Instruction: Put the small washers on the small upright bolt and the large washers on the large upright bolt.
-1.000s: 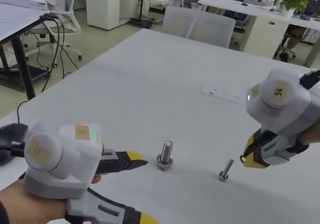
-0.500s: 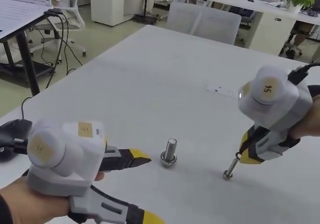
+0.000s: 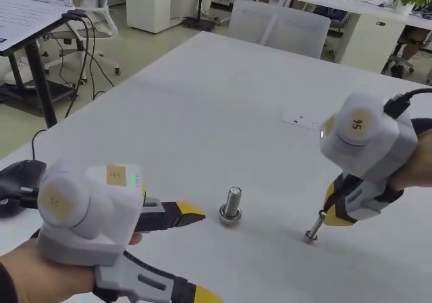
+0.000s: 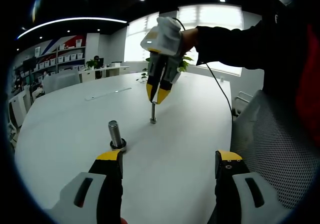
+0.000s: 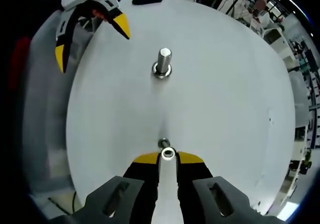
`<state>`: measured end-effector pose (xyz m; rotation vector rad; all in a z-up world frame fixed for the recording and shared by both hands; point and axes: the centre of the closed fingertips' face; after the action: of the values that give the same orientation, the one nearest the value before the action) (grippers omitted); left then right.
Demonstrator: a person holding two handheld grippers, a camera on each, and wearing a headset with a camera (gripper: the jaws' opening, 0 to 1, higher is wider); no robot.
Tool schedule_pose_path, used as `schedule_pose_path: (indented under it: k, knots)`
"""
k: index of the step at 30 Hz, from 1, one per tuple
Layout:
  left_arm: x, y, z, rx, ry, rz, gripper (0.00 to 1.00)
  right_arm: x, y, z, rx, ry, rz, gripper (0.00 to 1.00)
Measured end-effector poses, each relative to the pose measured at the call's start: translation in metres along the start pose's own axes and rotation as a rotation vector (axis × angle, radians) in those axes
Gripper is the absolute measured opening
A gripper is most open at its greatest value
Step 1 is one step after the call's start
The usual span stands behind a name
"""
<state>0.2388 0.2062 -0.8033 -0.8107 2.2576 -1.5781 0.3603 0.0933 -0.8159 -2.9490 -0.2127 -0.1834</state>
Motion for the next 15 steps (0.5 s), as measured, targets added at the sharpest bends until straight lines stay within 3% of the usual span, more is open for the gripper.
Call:
schedule_pose_path:
  k: [15]
  knots:
    - [0.002, 0.002, -0.001, -0.004, -0.001, -0.006, 0.75, 0.0, 0.004, 0.016, -0.021, -0.029, 0.0, 0.14]
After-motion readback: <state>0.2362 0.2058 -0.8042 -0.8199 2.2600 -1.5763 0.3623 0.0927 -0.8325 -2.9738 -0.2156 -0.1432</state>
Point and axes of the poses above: the centre of the closed fingertips' face, and the gripper's own axes: z roughly forward along the fingers, x roughly to its right, y roughly out of its underside, and after that the axes turned 1 degree about x, right-handed
